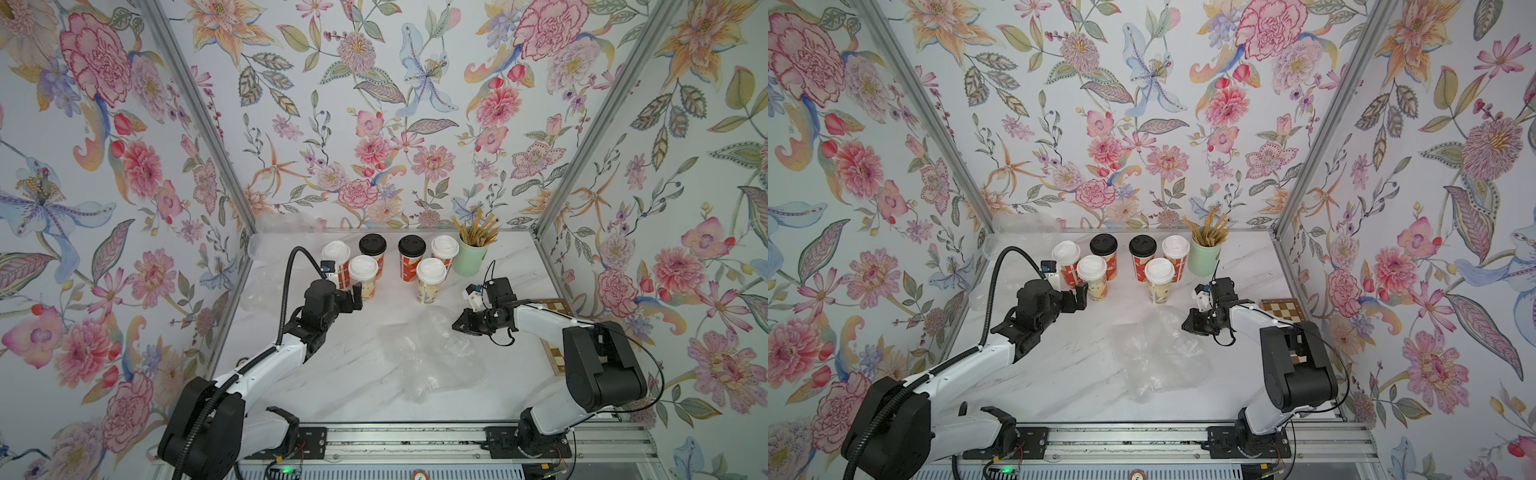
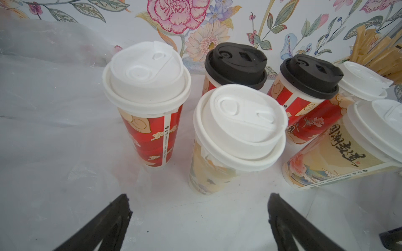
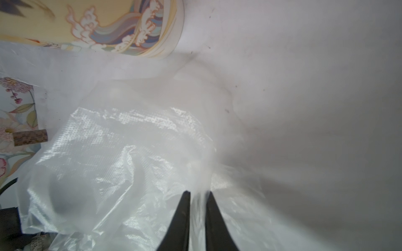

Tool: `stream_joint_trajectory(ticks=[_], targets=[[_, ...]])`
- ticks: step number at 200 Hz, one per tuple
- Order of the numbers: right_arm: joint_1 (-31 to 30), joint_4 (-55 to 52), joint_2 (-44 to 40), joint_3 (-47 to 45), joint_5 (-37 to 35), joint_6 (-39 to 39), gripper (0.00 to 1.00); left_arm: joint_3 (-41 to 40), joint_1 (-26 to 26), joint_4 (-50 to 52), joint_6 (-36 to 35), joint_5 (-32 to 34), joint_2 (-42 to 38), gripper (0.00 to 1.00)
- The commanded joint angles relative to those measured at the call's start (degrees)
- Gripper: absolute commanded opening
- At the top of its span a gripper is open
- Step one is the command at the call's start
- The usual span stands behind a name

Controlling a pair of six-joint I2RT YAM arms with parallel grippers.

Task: Pack milk tea into plastic carrier bags
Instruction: Adjust the plastic carrier bag at the center of the board.

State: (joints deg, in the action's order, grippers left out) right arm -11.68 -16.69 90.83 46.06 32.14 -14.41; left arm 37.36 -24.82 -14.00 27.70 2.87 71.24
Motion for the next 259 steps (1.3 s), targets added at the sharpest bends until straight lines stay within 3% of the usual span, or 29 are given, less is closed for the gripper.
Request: stream_joint_trajectory(ticks=[1, 47, 137, 213, 259], targets=[[-0.9, -1.1, -3.7, 0.5, 6.0, -3.4, 0.04, 3.1, -0.4, 1.8, 1.6, -2.4, -1.5, 0.99], [-4.9, -3.2, -9.8, 2.8, 8.1, -8.8, 0.00, 5.8, -0.6, 3.6, 3.0, -5.9, -0.3, 0.99], [-19.0, -4.9, -25.5, 6.1, -8.1, -24.6, 0.00, 15.2, -0.8, 14.5, 2.2, -14.2, 3.5, 0.97], [-28.9, -3.1, -32.4, 9.9, -22.5, -33.2, 0.00, 24.4, -5.2, 23.9, 5.7, -9.8, 1.3, 0.96], [-33.8, 1.0, -31.1, 9.9, -25.7, -35.6, 0.00, 26.2, -7.7, 27.8, 7.8, -10.8, -1.6, 0.94]])
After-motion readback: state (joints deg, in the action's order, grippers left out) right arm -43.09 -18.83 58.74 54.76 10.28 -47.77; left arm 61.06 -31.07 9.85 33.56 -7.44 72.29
